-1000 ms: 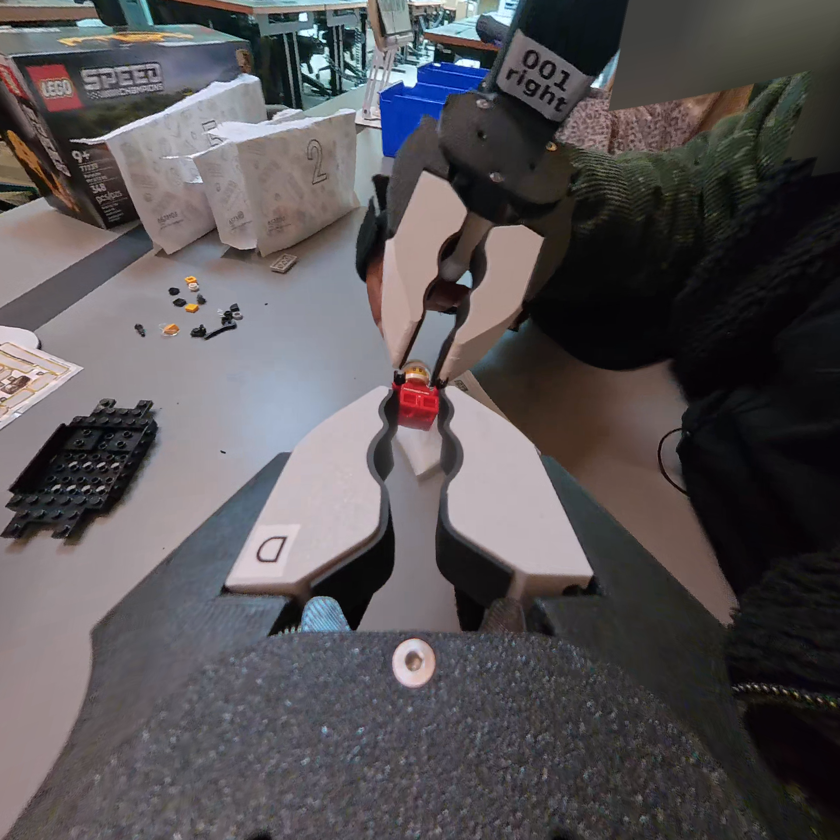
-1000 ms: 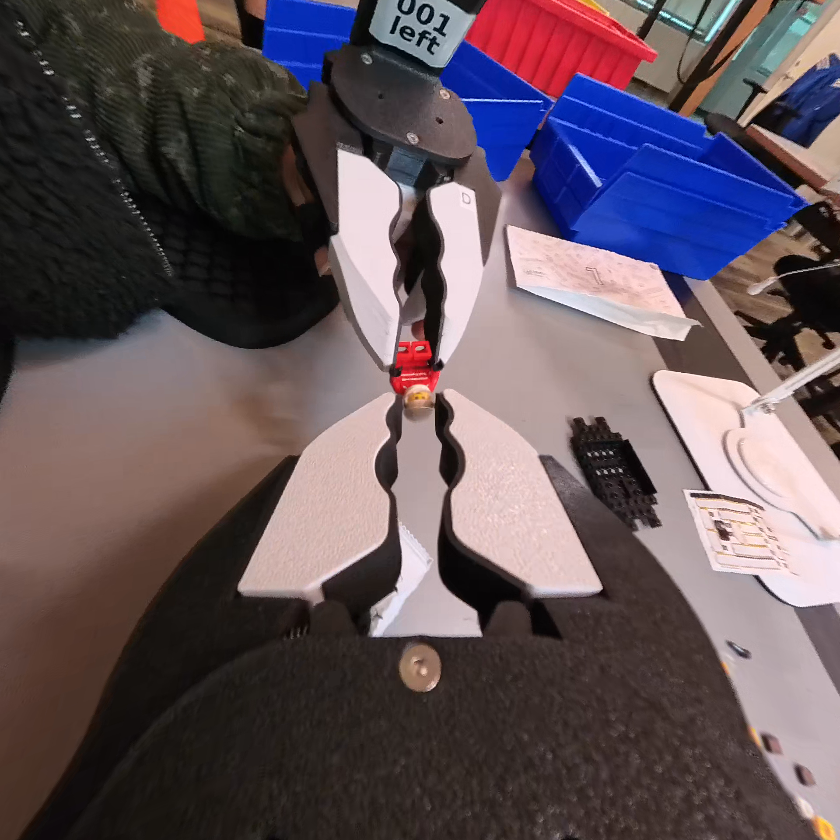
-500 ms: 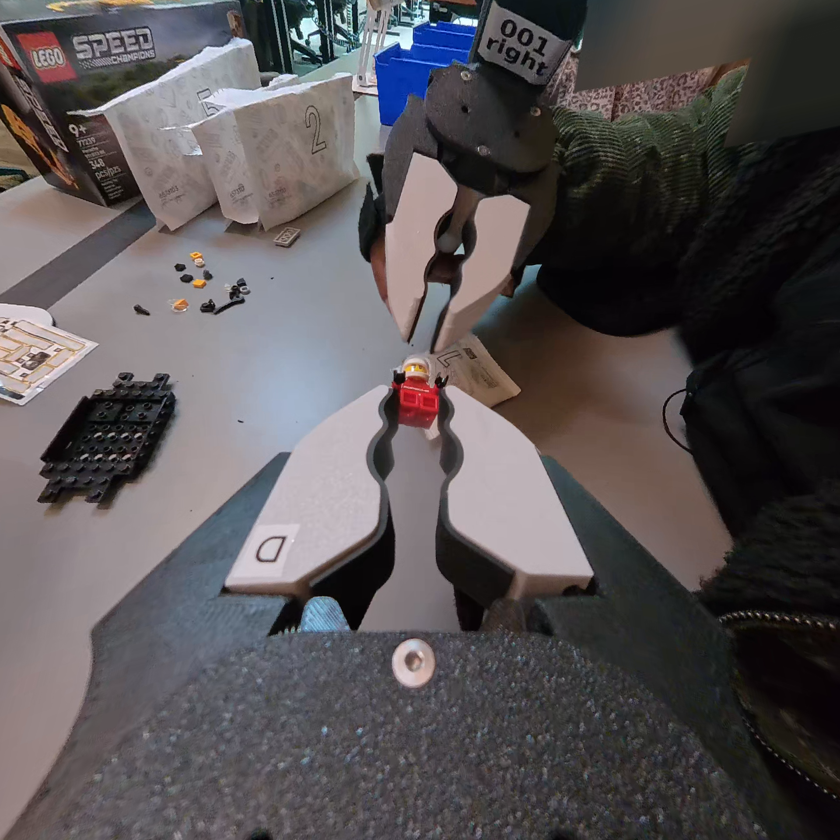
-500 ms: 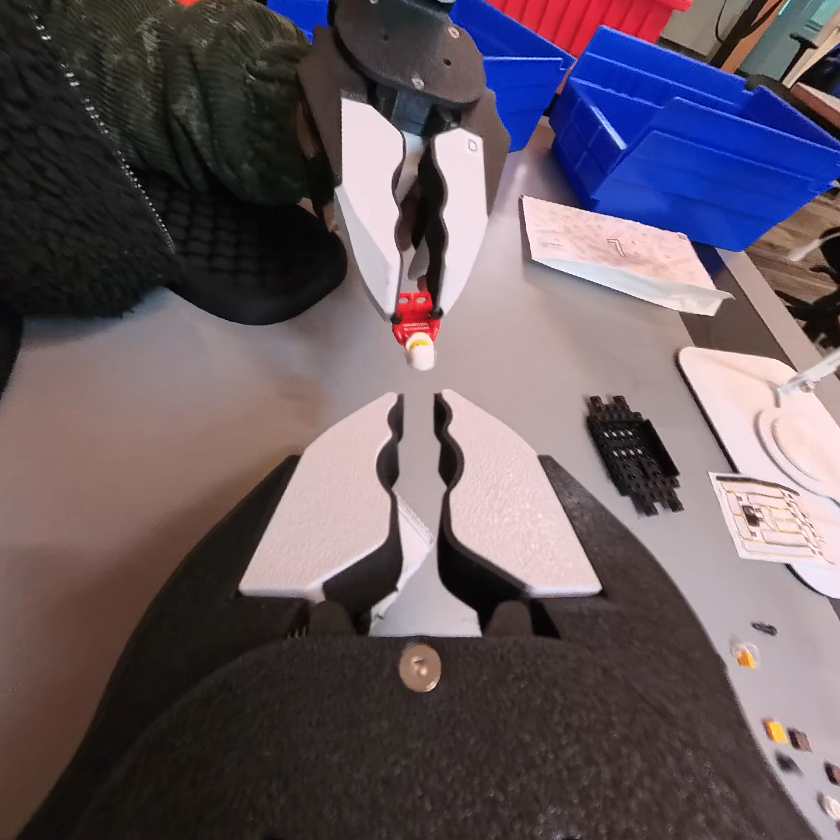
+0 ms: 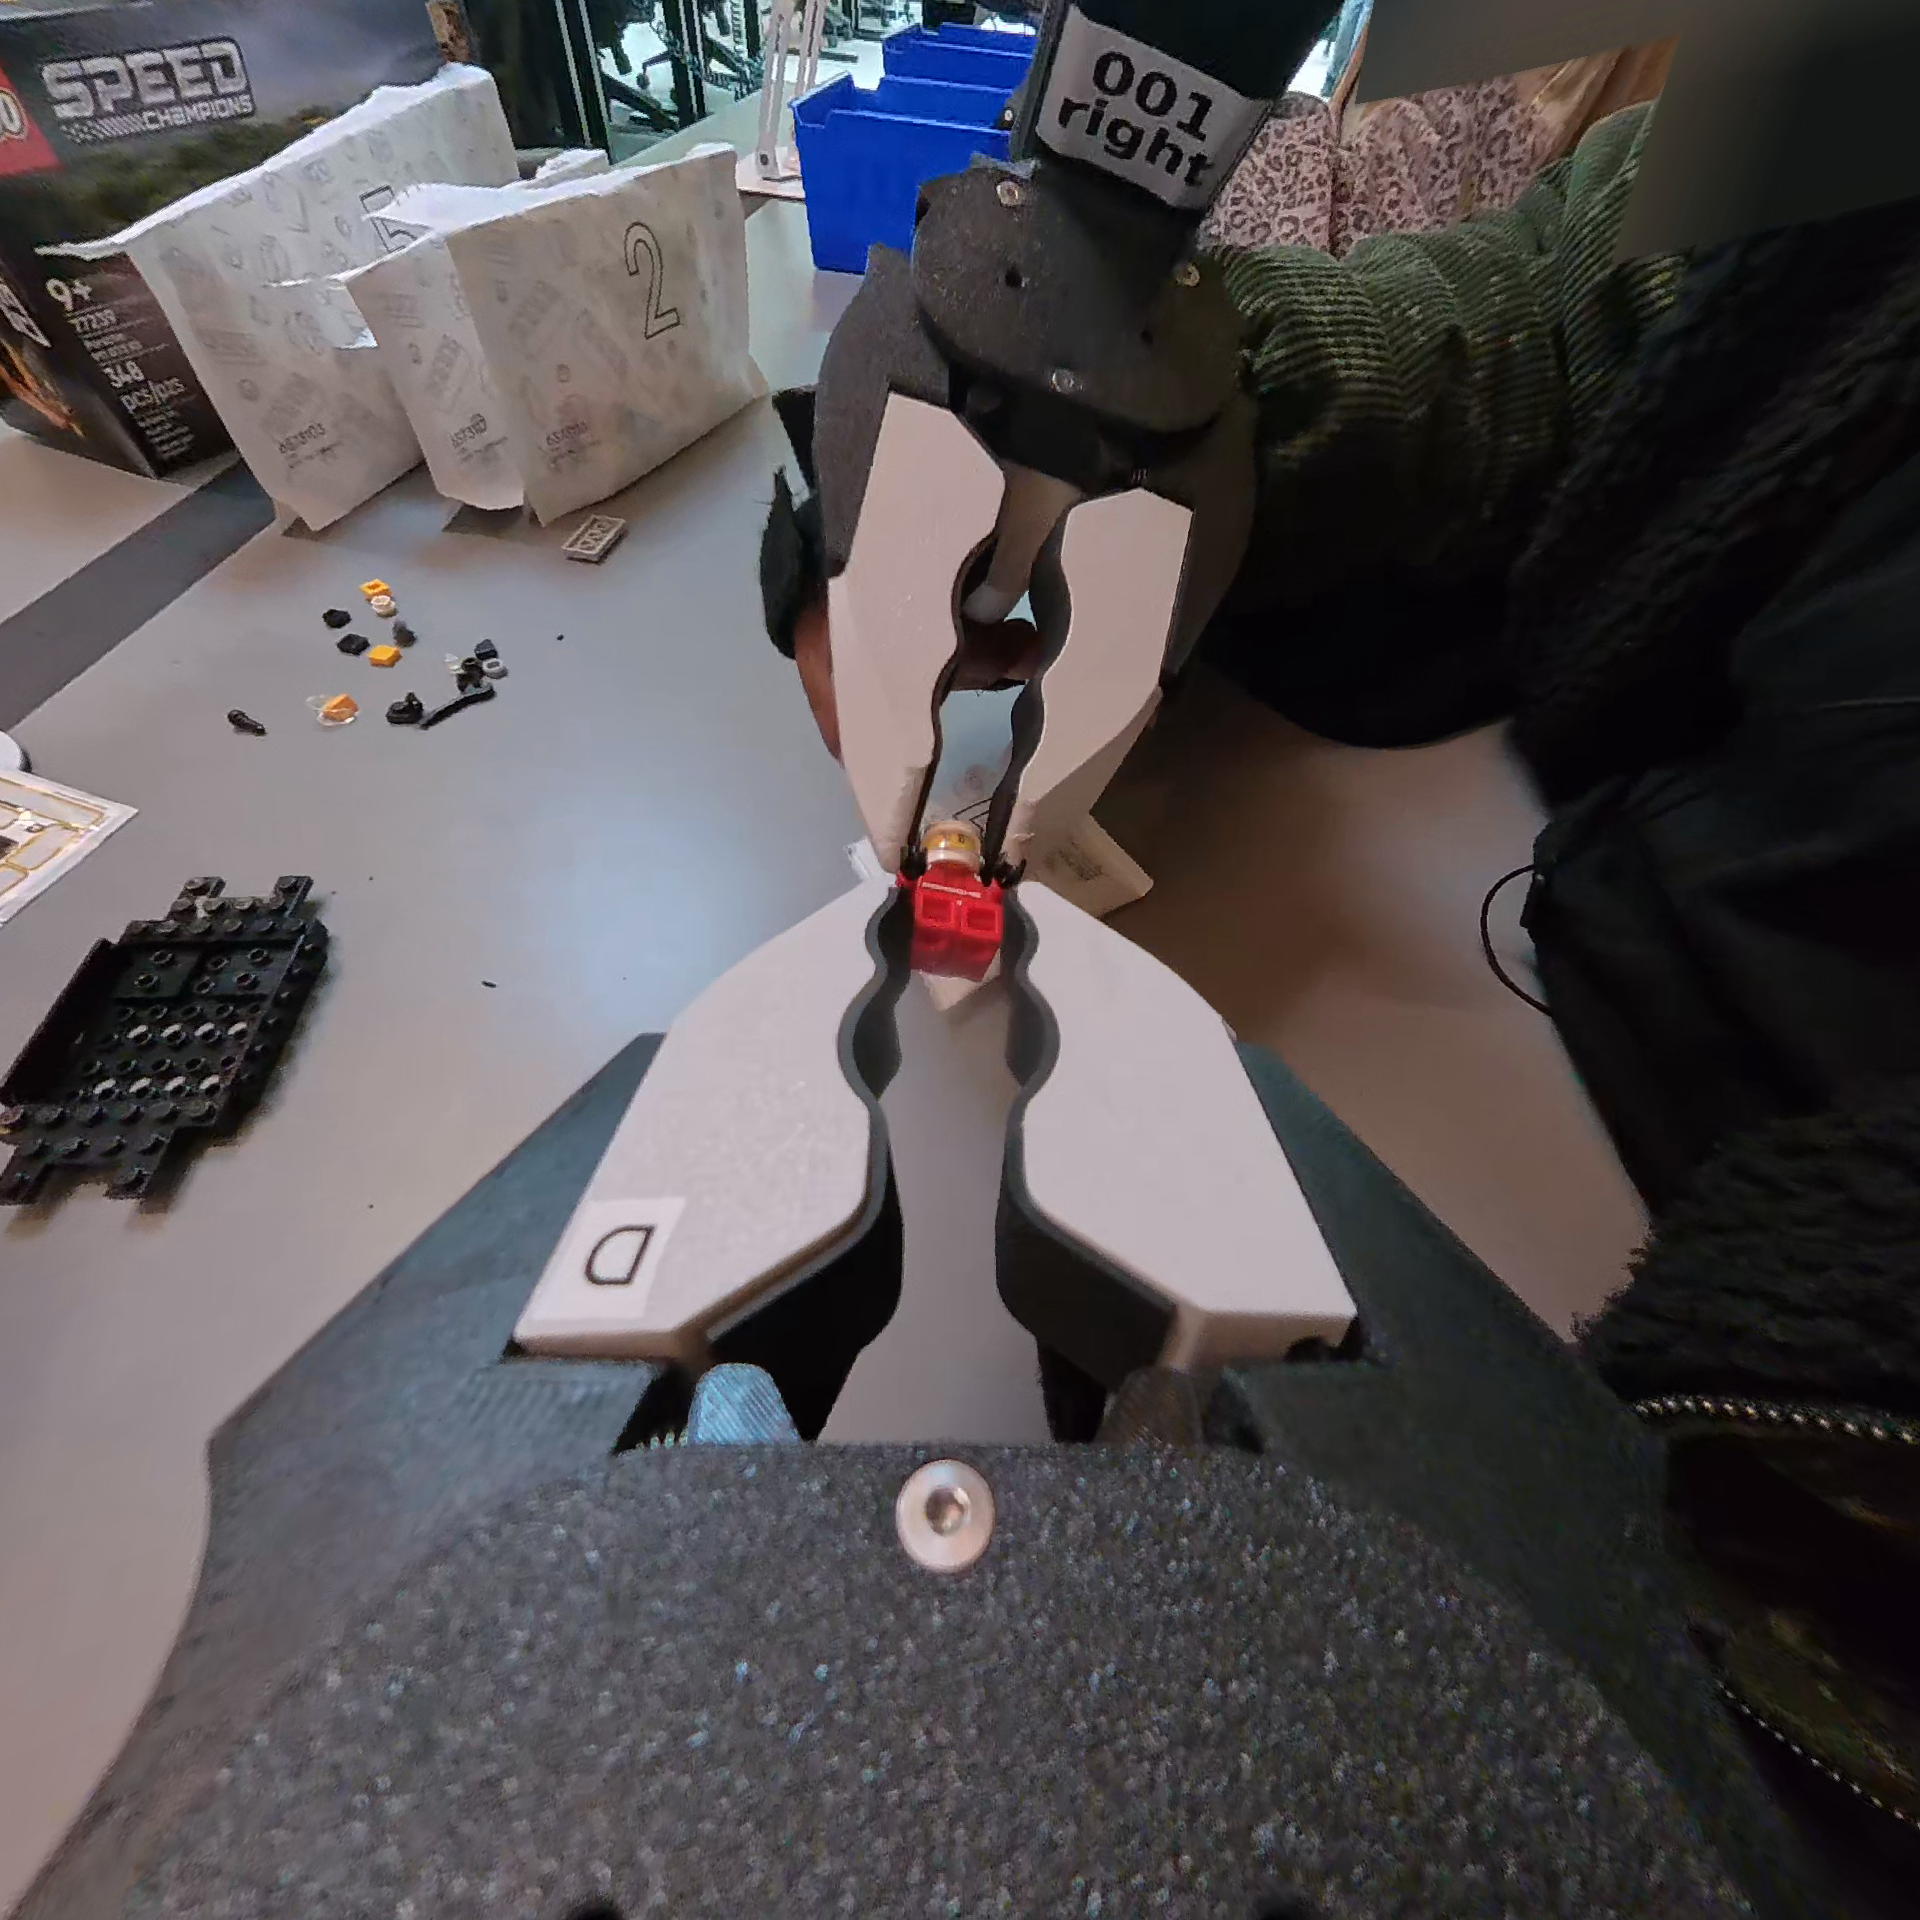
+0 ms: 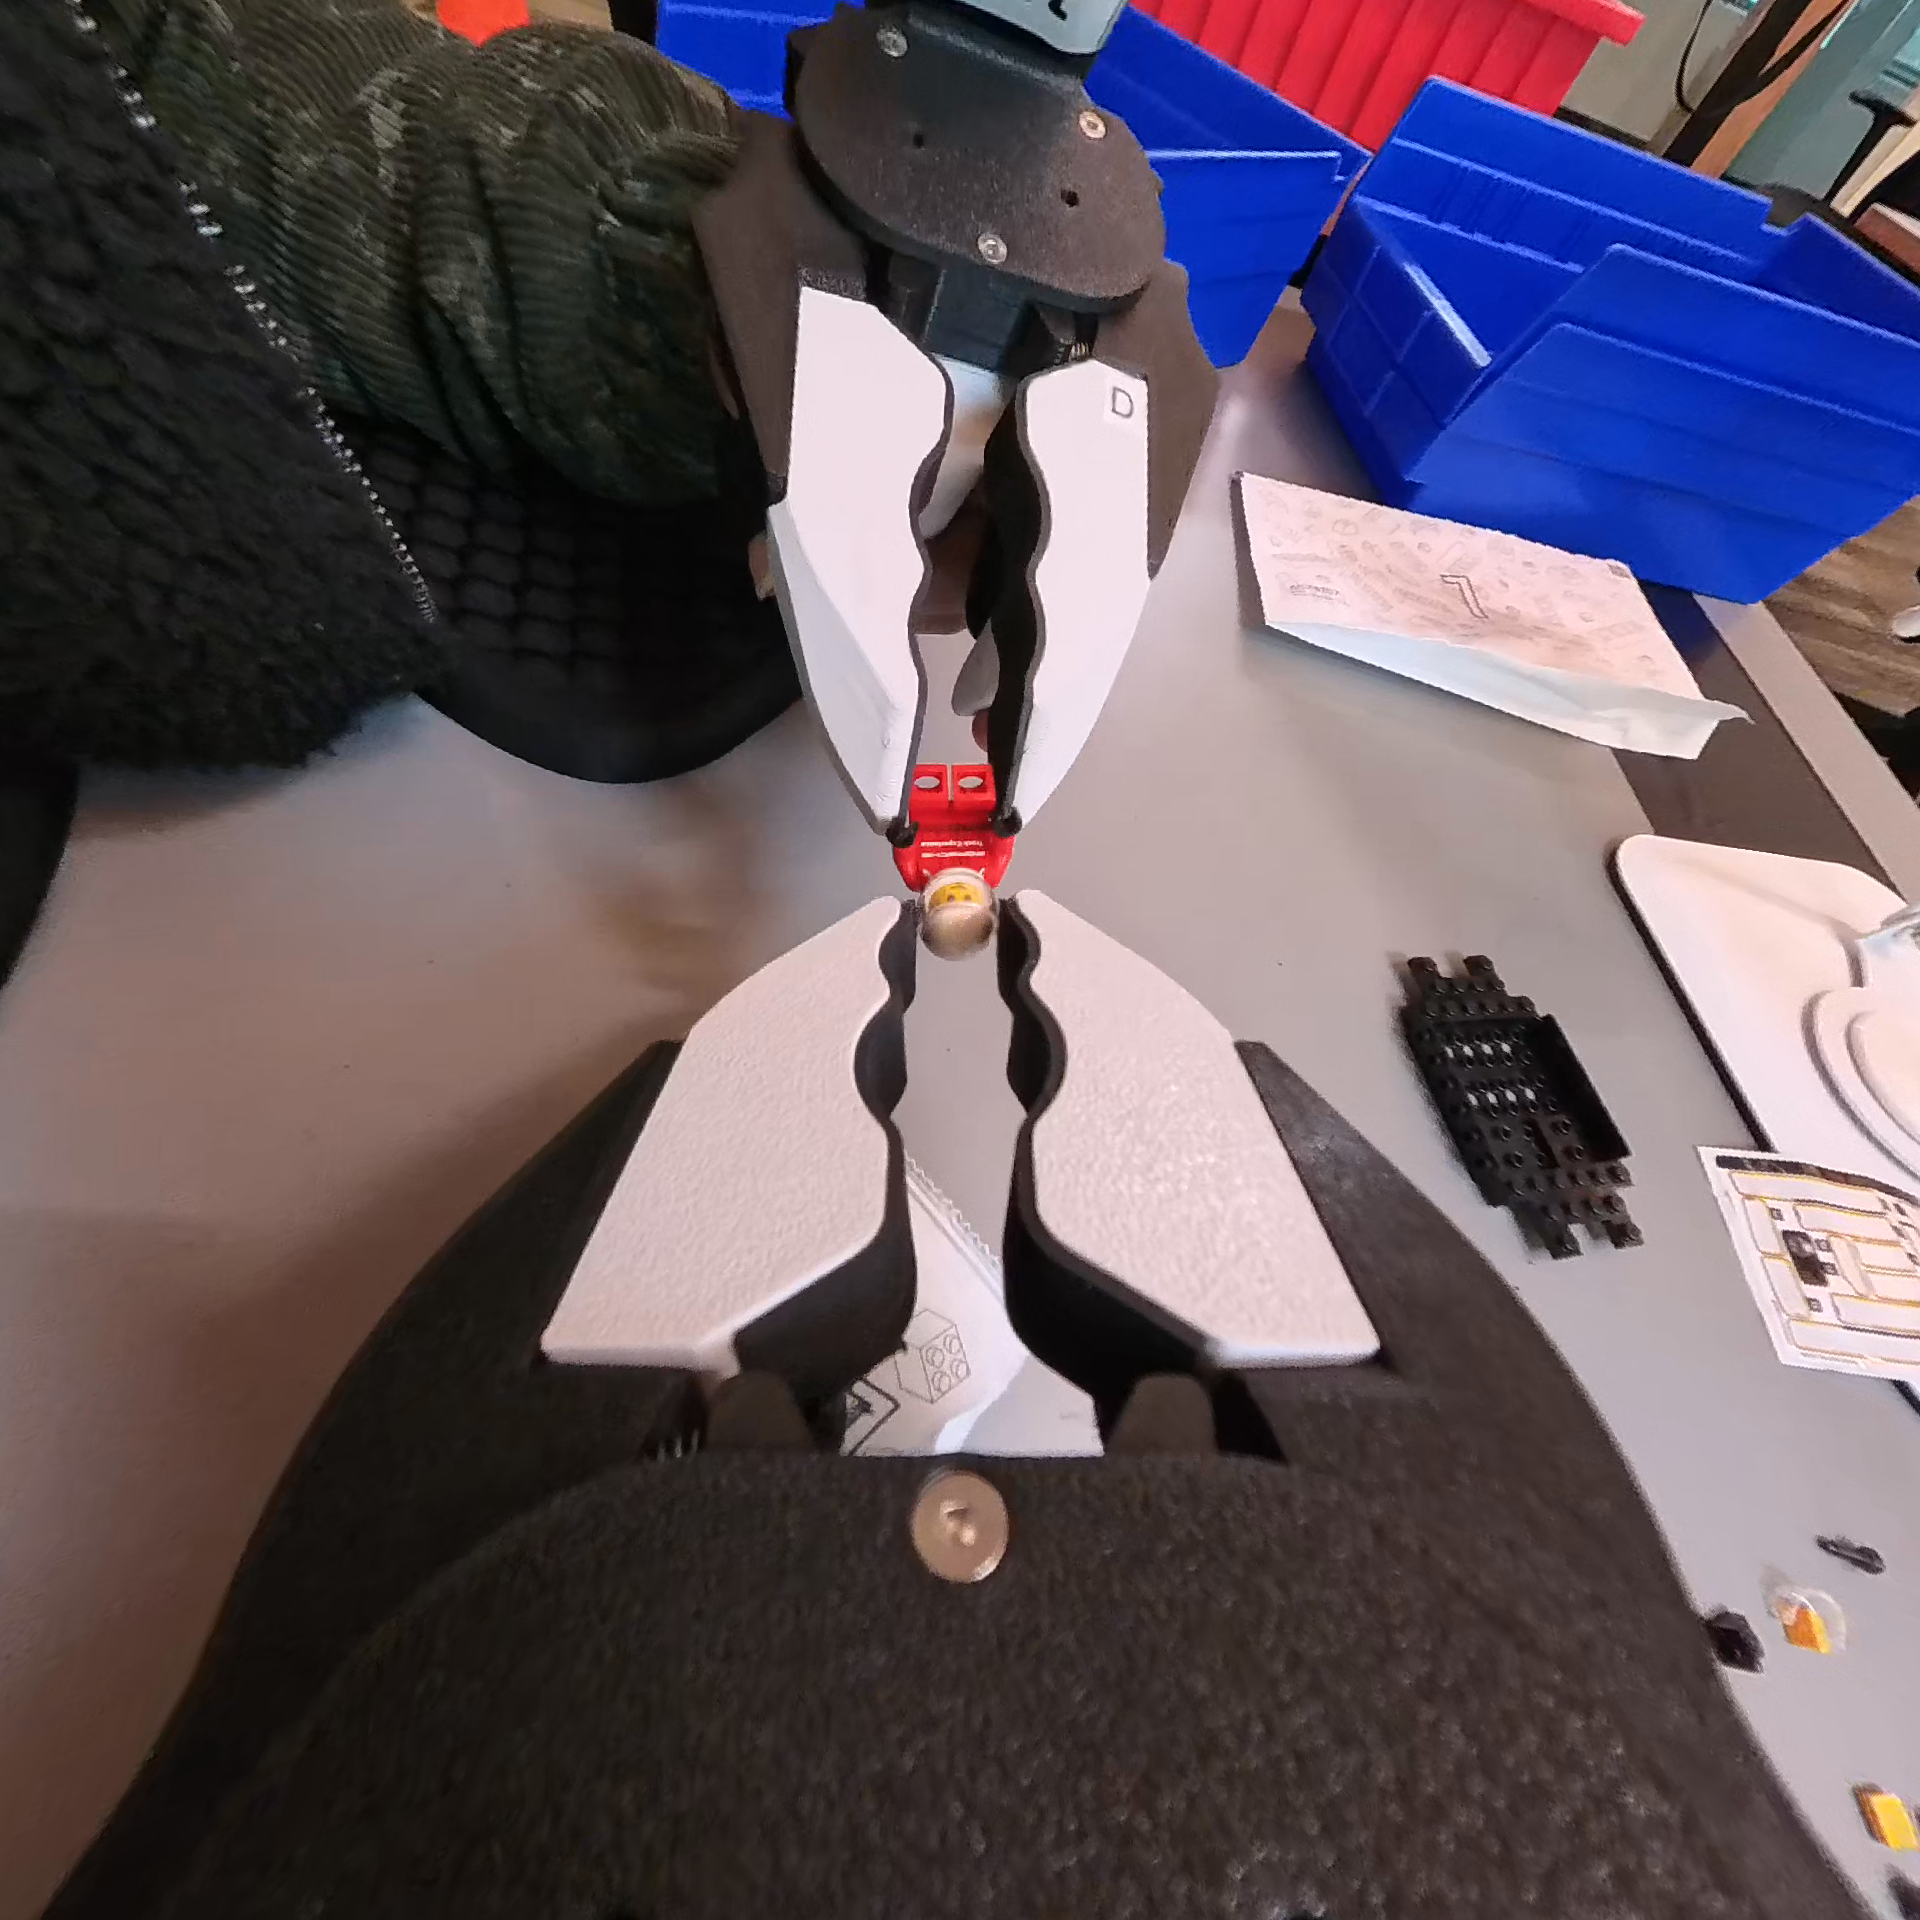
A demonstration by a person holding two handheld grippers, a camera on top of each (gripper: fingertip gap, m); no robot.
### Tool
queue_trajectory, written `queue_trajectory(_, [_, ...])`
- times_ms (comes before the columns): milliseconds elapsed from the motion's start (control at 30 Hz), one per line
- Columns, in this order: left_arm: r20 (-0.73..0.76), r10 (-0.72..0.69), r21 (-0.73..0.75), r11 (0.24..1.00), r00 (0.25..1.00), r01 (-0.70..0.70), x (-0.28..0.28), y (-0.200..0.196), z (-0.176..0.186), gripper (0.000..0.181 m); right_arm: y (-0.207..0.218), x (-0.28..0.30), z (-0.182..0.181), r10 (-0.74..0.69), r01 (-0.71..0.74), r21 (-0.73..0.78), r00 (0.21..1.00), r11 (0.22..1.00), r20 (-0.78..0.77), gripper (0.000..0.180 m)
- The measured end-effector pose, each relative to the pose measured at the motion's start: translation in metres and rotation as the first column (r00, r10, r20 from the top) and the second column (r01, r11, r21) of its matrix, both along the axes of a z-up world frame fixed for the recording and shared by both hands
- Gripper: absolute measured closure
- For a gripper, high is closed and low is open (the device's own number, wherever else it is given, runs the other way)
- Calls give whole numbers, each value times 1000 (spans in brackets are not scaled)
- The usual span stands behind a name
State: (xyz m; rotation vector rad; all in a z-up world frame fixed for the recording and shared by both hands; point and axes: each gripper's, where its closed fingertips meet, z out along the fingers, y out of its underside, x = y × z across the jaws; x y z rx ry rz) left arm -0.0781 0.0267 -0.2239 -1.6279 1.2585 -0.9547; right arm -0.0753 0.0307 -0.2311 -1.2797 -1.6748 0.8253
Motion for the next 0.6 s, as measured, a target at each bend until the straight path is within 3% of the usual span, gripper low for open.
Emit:
queue_trajectory(267, [-81,-14,-18,1000,997,12,0,-3,-12,165,-4,1,-7,28,-28,27,1000,999,15,165])
queue_trajectory(433, [-214,-23,-88,996,976,4,0,-7,-37,165,-8,3,-25,63,-80,236,995,968,79,165])
queue_trajectory(600, [-275,-53,-214,977,960,-8,0,-13,-55,165,-14,4,-38,98,-141,337,985,931,141,165])
